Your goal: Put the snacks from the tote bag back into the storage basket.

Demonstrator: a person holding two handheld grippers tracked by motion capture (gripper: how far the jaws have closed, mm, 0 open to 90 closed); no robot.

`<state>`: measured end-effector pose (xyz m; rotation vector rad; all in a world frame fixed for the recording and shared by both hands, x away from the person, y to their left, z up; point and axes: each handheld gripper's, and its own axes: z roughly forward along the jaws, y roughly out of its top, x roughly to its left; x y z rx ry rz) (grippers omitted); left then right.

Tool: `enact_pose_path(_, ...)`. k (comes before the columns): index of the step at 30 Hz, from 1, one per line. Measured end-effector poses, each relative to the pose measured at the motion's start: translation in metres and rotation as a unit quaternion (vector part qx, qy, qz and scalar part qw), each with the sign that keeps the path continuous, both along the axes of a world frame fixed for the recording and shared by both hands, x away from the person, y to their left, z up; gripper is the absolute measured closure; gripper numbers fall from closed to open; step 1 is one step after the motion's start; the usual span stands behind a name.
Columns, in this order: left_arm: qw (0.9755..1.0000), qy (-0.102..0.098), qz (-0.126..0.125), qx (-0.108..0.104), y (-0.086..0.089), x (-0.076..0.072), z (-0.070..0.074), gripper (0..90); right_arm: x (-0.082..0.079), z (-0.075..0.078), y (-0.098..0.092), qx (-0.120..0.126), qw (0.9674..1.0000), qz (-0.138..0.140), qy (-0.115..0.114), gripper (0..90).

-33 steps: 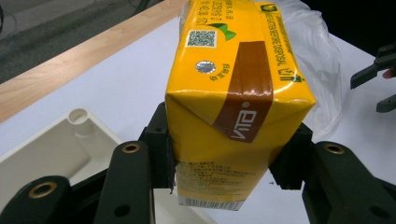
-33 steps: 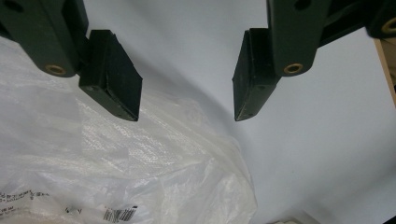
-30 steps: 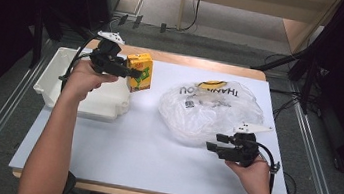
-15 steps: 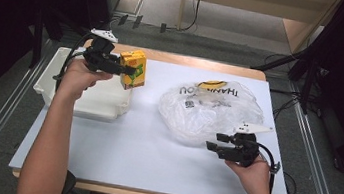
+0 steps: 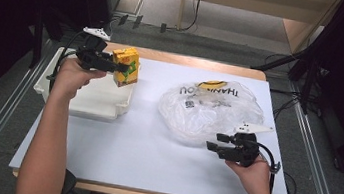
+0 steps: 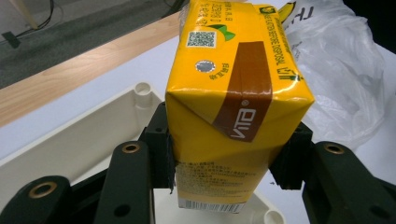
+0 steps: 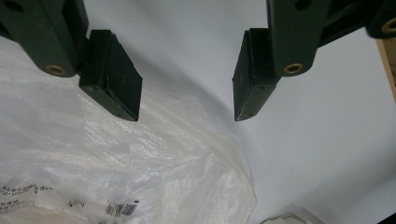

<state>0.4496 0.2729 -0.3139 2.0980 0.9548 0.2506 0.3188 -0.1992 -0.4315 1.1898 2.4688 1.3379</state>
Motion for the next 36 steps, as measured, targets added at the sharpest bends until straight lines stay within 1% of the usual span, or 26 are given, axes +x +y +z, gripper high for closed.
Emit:
enact_pose_path(9, 0.9999, 0.001, 0.016, -0.007, 0.012, 0.003, -0.006, 52.6, 0.0, 0.0, 0.0, -0.001, 1.0, 0.001, 0.0, 43.4)
enact_pose_path(11, 0.9998, 0.001, 0.019, -0.005, 0.014, 0.004, -0.007, 52.6, 0.0, 0.0, 0.001, 0.0, 1.0, 0.001, 0.001, 43.3)
enact_pose_path(16, 0.9996, 0.009, 0.026, -0.005, 0.015, 0.007, -0.014, 52.6, 0.0, -0.001, 0.001, -0.001, 1.0, 0.003, 0.002, 43.3)
enact_pose_path(21, 0.999, 0.008, 0.043, -0.001, 0.021, 0.011, -0.02, 52.6, 0.0, 0.0, 0.001, -0.001, 1.0, 0.003, 0.002, 43.2)
enact_pose_path(25, 0.9987, 0.007, 0.05, -0.001, 0.024, 0.014, -0.028, 52.6, 0.0, -0.001, 0.001, -0.002, 1.0, 0.003, 0.001, 43.2)
enact_pose_path(28, 0.9985, 0.006, 0.053, -0.01, 0.025, 0.016, -0.033, 52.7, 0.0, 0.0, 0.001, 0.0, 1.0, 0.001, 0.002, 43.1)
enact_pose_path(30, 0.9986, 0.008, 0.052, -0.009, 0.025, 0.016, -0.035, 52.7, 0.0, 0.0, 0.001, 0.001, 1.0, 0.001, 0.002, 43.1)
enact_pose_path(32, 0.9984, 0.009, 0.055, 0.003, 0.023, 0.019, -0.041, 52.7, 0.0, -0.001, 0.001, 0.0, 1.0, 0.002, 0.002, 43.1)
enact_pose_path(33, 0.9984, 0.01, 0.055, 0.006, 0.023, 0.02, -0.042, 52.7, -0.001, -0.001, 0.001, 0.0, 1.0, 0.002, 0.002, 43.1)
enact_pose_path(36, 0.9983, 0.014, 0.056, 0.008, 0.022, 0.022, -0.046, 52.7, -0.002, -0.001, 0.001, 0.0, 1.0, 0.001, 0.002, 43.1)
